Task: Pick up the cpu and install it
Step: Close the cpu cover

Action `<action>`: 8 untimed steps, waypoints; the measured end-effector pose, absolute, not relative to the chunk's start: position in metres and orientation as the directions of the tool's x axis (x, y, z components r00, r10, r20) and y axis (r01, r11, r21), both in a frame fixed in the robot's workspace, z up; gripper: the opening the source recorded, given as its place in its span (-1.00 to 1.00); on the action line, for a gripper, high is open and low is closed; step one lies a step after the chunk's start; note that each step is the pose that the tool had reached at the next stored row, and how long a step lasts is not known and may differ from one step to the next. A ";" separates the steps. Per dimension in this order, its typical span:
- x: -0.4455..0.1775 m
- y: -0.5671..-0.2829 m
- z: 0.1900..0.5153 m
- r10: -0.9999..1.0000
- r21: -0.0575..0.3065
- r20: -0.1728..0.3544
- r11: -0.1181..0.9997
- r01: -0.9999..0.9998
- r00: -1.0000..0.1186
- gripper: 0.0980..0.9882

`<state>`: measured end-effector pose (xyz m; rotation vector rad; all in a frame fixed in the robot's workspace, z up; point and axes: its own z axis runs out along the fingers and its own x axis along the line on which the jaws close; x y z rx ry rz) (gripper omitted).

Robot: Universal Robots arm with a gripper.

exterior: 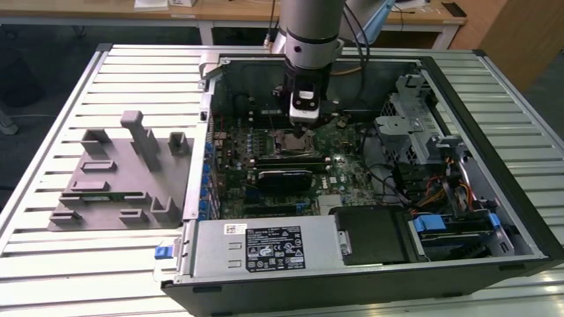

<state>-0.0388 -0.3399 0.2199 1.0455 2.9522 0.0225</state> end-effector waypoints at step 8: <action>-0.039 -0.340 0.220 0.510 0.017 -0.004 0.860 0.509 -0.860 -0.98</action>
